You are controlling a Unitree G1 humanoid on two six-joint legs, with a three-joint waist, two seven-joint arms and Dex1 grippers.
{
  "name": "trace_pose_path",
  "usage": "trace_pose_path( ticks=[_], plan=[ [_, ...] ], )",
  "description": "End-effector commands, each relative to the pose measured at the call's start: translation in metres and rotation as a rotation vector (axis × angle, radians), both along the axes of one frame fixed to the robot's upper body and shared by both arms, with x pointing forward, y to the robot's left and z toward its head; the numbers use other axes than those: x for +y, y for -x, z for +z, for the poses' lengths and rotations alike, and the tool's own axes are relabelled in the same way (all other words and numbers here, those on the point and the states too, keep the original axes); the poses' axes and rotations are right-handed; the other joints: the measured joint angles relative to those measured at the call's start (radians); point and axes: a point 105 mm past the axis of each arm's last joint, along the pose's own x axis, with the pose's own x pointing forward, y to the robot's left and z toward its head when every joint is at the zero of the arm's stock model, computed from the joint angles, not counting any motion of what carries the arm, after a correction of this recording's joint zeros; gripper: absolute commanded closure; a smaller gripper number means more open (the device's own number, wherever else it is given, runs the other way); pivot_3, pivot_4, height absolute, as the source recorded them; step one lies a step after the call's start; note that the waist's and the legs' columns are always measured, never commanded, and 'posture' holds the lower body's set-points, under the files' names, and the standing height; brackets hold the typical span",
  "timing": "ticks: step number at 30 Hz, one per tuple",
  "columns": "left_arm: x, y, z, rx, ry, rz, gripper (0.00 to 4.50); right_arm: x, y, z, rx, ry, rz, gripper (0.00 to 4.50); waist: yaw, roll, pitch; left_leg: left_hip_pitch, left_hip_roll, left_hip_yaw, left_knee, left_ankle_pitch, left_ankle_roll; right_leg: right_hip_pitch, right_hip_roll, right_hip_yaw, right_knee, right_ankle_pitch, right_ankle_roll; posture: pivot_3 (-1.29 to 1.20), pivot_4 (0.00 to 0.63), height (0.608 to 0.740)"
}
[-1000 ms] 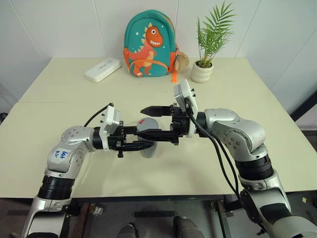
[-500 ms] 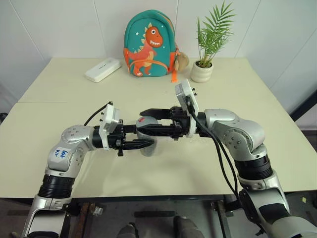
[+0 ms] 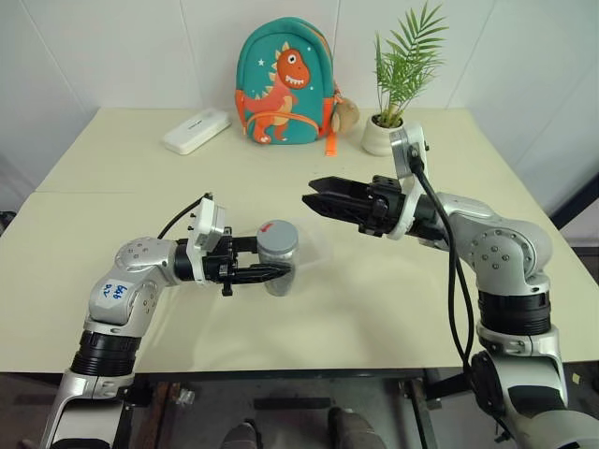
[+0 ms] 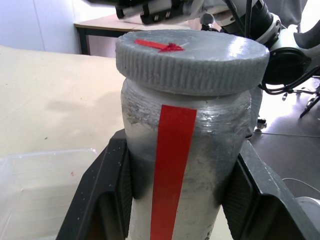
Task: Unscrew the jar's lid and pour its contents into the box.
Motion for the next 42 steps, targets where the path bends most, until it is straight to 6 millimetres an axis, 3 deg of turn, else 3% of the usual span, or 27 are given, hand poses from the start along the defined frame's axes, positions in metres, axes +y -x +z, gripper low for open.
trace_pose_path(
  ticks=[1,5,6,15,25,28,32,37,40,42],
  plan=[
    [0.0,0.004,0.009,-0.039,0.014,-0.014,2.59,0.014,0.019,0.011,-0.079,-0.009,0.088,1.42,-0.002,0.0,0.0,0.0,0.001,0.0,0.0,0.0,0.0,0.0,0.001,0.0,0.001,0.0,0.0,0.0,0.15,0.74],
    [-0.001,0.004,0.01,-0.038,0.013,-0.019,2.59,0.027,0.029,0.009,-0.112,0.019,0.151,0.12,0.002,0.0,0.0,0.0,0.003,0.0,0.001,0.0,0.0,0.0,0.003,0.0,0.001,0.0,-0.001,0.0,0.15,0.74],
    [-0.002,0.004,0.01,-0.038,0.013,-0.02,2.59,0.03,0.031,0.007,-0.128,0.033,0.159,0.04,0.004,0.0,0.0,0.0,0.003,0.0,0.001,0.0,0.0,0.0,0.003,0.0,0.001,0.0,-0.001,0.0,0.15,0.74],
    [-0.003,0.004,0.01,-0.033,0.013,-0.026,2.59,0.049,0.031,-0.012,-0.162,0.132,0.173,0.04,0.005,0.0,0.0,0.0,0.002,0.0,0.001,0.0,0.0,0.0,0.003,0.0,0.0,0.0,-0.001,0.0,0.15,0.74],
    [-0.005,0.004,0.01,-0.03,0.016,-0.031,2.59,0.053,0.026,-0.013,-0.156,0.122,0.175,0.04,0.005,0.0,0.0,0.0,0.003,0.0,0.0,0.0,0.0,0.0,0.003,0.0,0.0,0.0,-0.001,0.0,0.15,0.74],
    [-0.004,0.004,0.01,-0.031,0.017,-0.029,2.59,0.053,0.026,-0.013,-0.15,0.115,0.183,0.63,0.005,0.0,0.0,0.0,0.003,0.0,0.001,0.0,0.0,0.0,0.003,0.0,0.0,0.0,-0.001,0.0,0.15,0.74],
    [-0.004,0.003,0.01,-0.034,0.018,-0.026,2.59,0.053,0.028,-0.005,-0.123,0.057,0.198,1.89,0.006,0.0,0.0,0.0,0.002,0.0,0.001,0.0,0.0,0.0,0.003,0.0,0.001,0.0,-0.001,0.0,0.15,0.74],
    [-0.003,0.003,0.011,-0.035,0.017,-0.024,2.59,0.048,0.026,0.018,-0.022,-0.09,0.213,1.89,0.004,0.0,0.0,0.0,0.003,0.0,0.001,0.0,0.0,0.0,0.003,0.0,0.001,0.0,-0.001,0.0,0.15,0.74],
    [-0.001,0.003,0.01,-0.035,0.011,-0.02,2.59,0.032,0.022,0.041,0.06,-0.235,0.216,1.89,0.006,0.0,0.0,0.0,0.003,0.0,0.001,0.0,0.0,0.0,0.003,0.0,0.002,0.0,-0.001,0.0,0.15,0.74],
    [-0.001,0.004,0.009,-0.034,0.01,-0.018,2.59,0.024,0.021,0.045,0.072,-0.256,0.205,1.89,0.006,0.0,0.0,0.0,0.003,0.0,0.001,0.0,0.0,0.0,0.003,0.0,0.001,0.0,-0.001,0.0,0.15,0.74]
  ],
)
